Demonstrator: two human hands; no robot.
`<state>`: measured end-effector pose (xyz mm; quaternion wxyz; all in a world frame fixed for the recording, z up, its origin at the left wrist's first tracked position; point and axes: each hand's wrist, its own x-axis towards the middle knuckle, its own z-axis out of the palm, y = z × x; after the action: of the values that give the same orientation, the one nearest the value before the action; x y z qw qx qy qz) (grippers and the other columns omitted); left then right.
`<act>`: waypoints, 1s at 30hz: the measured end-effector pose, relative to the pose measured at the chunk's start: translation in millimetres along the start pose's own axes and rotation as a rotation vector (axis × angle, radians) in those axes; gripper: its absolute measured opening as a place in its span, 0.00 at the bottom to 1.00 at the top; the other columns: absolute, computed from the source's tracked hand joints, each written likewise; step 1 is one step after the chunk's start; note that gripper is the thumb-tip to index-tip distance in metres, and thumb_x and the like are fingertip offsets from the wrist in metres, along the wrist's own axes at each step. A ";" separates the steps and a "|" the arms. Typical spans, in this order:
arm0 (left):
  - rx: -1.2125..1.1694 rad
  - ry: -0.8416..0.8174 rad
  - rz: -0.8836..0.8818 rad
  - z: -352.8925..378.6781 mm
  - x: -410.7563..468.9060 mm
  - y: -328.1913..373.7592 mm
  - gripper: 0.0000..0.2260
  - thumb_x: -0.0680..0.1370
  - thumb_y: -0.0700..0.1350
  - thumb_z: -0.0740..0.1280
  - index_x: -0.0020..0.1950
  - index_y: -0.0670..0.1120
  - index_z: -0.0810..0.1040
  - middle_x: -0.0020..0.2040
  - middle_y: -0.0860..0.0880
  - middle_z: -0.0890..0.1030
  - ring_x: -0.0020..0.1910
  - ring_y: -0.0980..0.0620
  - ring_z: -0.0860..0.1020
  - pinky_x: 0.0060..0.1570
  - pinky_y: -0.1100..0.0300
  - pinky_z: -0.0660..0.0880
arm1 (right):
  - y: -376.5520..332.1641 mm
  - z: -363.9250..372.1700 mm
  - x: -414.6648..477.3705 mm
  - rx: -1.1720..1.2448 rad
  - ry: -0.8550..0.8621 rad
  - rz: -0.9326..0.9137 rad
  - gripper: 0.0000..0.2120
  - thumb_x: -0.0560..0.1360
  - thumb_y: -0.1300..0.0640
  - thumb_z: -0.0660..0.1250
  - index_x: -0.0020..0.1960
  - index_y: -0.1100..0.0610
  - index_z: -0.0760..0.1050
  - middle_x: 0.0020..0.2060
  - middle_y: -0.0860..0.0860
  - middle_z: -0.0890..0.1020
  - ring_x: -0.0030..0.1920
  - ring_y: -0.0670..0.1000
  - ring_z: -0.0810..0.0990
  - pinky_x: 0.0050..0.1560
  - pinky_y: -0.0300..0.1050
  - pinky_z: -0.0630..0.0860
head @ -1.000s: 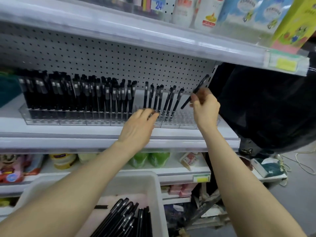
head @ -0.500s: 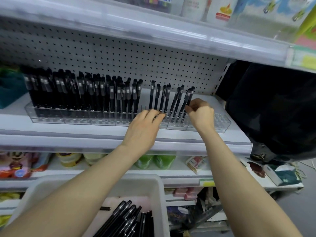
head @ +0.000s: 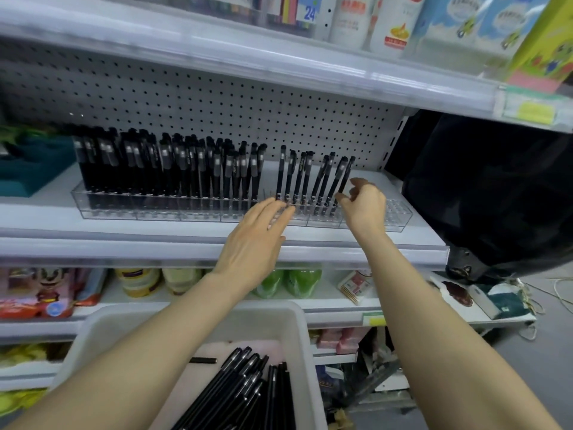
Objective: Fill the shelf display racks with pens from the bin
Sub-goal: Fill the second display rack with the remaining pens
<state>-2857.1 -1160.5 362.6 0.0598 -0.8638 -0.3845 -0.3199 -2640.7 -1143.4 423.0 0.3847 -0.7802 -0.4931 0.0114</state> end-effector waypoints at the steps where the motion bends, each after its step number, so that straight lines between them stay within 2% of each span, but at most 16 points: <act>1: -0.017 0.012 0.000 -4.6 -9.3 -1.1 0.23 0.78 0.40 0.67 0.73 0.43 0.68 0.70 0.43 0.71 0.71 0.44 0.67 0.69 0.48 0.69 | -1.8 0.0 -8.1 -0.021 0.031 -0.014 0.23 0.77 0.57 0.69 0.69 0.61 0.71 0.58 0.57 0.79 0.57 0.57 0.77 0.60 0.49 0.73; 5: -0.067 0.034 -0.025 -21.4 -53.4 -10.4 0.18 0.78 0.41 0.68 0.68 0.44 0.74 0.63 0.45 0.76 0.62 0.45 0.73 0.56 0.50 0.76 | -11.5 2.8 -54.8 -0.036 0.110 -0.087 0.20 0.77 0.58 0.68 0.68 0.59 0.72 0.58 0.56 0.77 0.58 0.56 0.76 0.60 0.52 0.72; 10: -0.092 -0.002 -0.059 -23.2 -115.6 -29.1 0.15 0.76 0.42 0.69 0.63 0.45 0.79 0.57 0.46 0.78 0.56 0.46 0.75 0.50 0.52 0.77 | -25.4 19.1 -135.5 0.072 0.093 -0.131 0.14 0.76 0.61 0.68 0.62 0.57 0.77 0.53 0.54 0.79 0.52 0.54 0.78 0.57 0.53 0.75; 12: -0.103 -0.017 -0.064 -18.6 -142.3 -36.8 0.15 0.75 0.42 0.70 0.62 0.44 0.79 0.57 0.46 0.77 0.55 0.44 0.75 0.52 0.51 0.76 | -27.2 27.5 -168.7 0.094 0.060 -0.124 0.11 0.76 0.62 0.67 0.58 0.57 0.79 0.49 0.53 0.80 0.49 0.52 0.79 0.53 0.50 0.76; 15: -0.087 -0.074 -0.077 -7.8 -173.0 -47.2 0.19 0.75 0.42 0.70 0.66 0.44 0.76 0.61 0.44 0.76 0.59 0.42 0.73 0.61 0.47 0.72 | -25.0 43.5 -214.3 0.092 -0.018 -0.092 0.08 0.75 0.62 0.68 0.54 0.57 0.80 0.45 0.51 0.82 0.45 0.51 0.80 0.49 0.43 0.74; 18: -0.038 -0.139 -0.073 -3.6 -182.6 -51.1 0.24 0.75 0.43 0.70 0.70 0.43 0.72 0.65 0.42 0.74 0.64 0.39 0.71 0.68 0.42 0.66 | -14.3 64.6 -249.7 0.023 -0.159 -0.016 0.08 0.76 0.60 0.67 0.54 0.56 0.80 0.45 0.51 0.84 0.46 0.52 0.81 0.50 0.44 0.75; 21: -0.015 -0.137 -0.061 -3.5 -182.6 -51.9 0.26 0.75 0.43 0.70 0.72 0.43 0.70 0.66 0.42 0.74 0.65 0.40 0.70 0.71 0.43 0.61 | -0.4 83.8 -271.6 -0.069 -0.384 0.108 0.13 0.78 0.53 0.65 0.61 0.55 0.77 0.52 0.54 0.83 0.54 0.55 0.81 0.54 0.46 0.76; 23: -0.019 -0.136 -0.073 -2.0 -183.2 -51.1 0.27 0.74 0.43 0.70 0.73 0.44 0.69 0.65 0.42 0.73 0.65 0.41 0.69 0.72 0.44 0.58 | 4.9 91.3 -277.9 -0.198 -0.517 0.094 0.21 0.77 0.46 0.66 0.66 0.56 0.75 0.56 0.56 0.82 0.59 0.57 0.78 0.58 0.48 0.75; 25: -0.019 -0.143 -0.097 0.4 -183.4 -49.1 0.28 0.74 0.43 0.70 0.73 0.44 0.68 0.65 0.42 0.73 0.65 0.41 0.68 0.73 0.44 0.56 | 5.8 94.9 -280.0 -0.304 -0.564 0.027 0.24 0.75 0.43 0.69 0.65 0.56 0.75 0.56 0.56 0.82 0.60 0.58 0.76 0.59 0.48 0.74; 30: -0.032 -0.140 -0.113 2.1 -182.4 -46.9 0.28 0.74 0.43 0.69 0.73 0.45 0.68 0.65 0.42 0.73 0.65 0.41 0.68 0.73 0.44 0.55 | 6.6 98.1 -276.1 -0.197 -0.585 0.051 0.20 0.71 0.51 0.75 0.61 0.55 0.77 0.55 0.55 0.81 0.55 0.55 0.79 0.54 0.43 0.73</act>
<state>-2980.1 -1241.2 245.1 0.0010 -0.8618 -0.4309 -0.2677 -2816.4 -1302.0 250.1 0.1486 -0.7895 -0.5619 0.1974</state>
